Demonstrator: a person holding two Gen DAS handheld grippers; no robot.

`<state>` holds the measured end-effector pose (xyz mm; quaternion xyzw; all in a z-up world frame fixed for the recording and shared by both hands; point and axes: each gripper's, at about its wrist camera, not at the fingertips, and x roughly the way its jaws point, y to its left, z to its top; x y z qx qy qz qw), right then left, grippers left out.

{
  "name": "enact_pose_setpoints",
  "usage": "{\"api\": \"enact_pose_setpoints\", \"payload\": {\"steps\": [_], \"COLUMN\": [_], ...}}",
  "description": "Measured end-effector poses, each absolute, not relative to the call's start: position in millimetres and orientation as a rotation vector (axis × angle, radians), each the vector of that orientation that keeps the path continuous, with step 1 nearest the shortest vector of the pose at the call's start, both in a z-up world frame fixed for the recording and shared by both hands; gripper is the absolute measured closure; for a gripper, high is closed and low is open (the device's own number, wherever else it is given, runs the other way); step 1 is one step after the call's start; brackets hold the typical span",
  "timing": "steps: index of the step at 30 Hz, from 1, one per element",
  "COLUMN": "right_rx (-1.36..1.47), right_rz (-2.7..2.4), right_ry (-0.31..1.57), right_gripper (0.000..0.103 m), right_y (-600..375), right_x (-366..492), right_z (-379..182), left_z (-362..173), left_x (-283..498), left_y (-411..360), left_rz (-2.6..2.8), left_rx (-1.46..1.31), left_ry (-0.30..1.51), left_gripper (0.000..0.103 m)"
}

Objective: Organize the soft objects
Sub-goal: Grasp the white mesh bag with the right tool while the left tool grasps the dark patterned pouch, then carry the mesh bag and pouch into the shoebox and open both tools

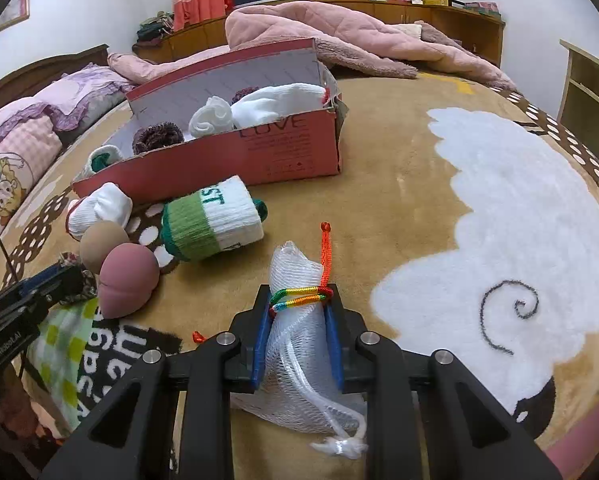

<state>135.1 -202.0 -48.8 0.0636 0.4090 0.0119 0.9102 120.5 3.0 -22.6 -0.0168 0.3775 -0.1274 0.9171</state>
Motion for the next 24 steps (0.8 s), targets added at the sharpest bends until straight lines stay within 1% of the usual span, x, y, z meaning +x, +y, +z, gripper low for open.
{"api": "enact_pose_setpoints", "payload": {"steps": [7, 15, 21, 24], "right_rx": [0.059, 0.021, -0.046, -0.031], "right_rz": [0.039, 0.112, 0.145, 0.159], "right_ry": [0.82, 0.741, 0.616, 0.577], "right_gripper": [0.078, 0.078, 0.078, 0.078], "right_y": [-191.3, -178.4, -167.2, -168.4], "right_x": [130.9, 123.5, 118.3, 120.4], "right_z": [-45.8, -30.7, -8.5, 0.2], "left_z": [-18.3, 2.5, 28.4, 38.1], "left_x": [116.7, 97.9, 80.6, 80.3], "left_y": [8.1, -4.9, -8.8, -7.8], "left_rz": [-0.271, -0.313, -0.325, -0.322], "left_rx": [-0.108, -0.036, -0.011, 0.003], "left_ry": [0.793, 0.713, 0.56, 0.521], "left_gripper": [0.076, 0.076, 0.076, 0.076]}}
